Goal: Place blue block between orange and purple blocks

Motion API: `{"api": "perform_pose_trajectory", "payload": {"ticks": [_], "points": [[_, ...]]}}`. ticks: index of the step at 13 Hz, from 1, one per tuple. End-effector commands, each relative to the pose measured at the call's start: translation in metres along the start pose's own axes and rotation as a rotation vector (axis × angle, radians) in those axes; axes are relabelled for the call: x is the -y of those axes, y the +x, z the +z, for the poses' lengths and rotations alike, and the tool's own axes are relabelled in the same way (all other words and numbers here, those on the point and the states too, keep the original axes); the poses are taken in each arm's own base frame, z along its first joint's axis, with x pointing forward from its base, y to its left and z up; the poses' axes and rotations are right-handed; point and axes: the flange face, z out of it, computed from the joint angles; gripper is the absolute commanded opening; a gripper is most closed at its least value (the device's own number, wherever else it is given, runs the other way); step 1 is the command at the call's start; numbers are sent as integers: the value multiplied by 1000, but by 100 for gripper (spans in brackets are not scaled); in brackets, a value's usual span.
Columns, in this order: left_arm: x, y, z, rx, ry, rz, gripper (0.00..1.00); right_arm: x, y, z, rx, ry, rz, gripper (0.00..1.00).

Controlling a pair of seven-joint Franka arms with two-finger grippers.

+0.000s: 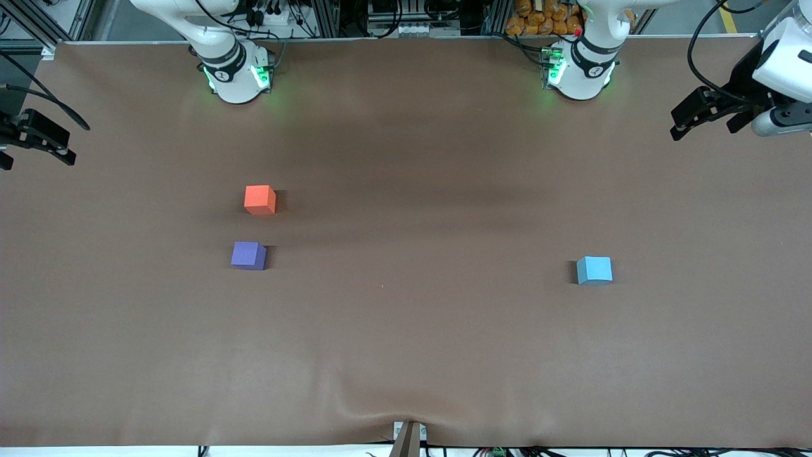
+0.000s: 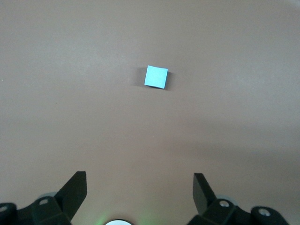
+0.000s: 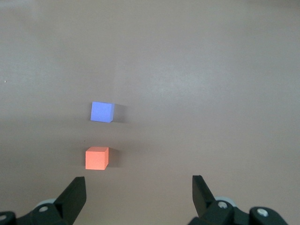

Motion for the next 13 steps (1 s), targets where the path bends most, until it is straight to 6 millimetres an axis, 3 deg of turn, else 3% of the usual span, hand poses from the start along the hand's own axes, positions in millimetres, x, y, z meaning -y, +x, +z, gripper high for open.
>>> {"api": "perform_pose_trajectory", "payload": {"ticks": [1, 6, 13], "points": [[3, -5, -7, 17, 21, 18, 100, -4, 1, -2, 1, -5, 3, 100], [4, 11, -6, 18, 21, 74, 100, -4, 1, -2, 1, -5, 3, 100], [1, 10, 2, 38, 12, 75, 100, -6, 1, -2, 1, -5, 6, 100]]}}
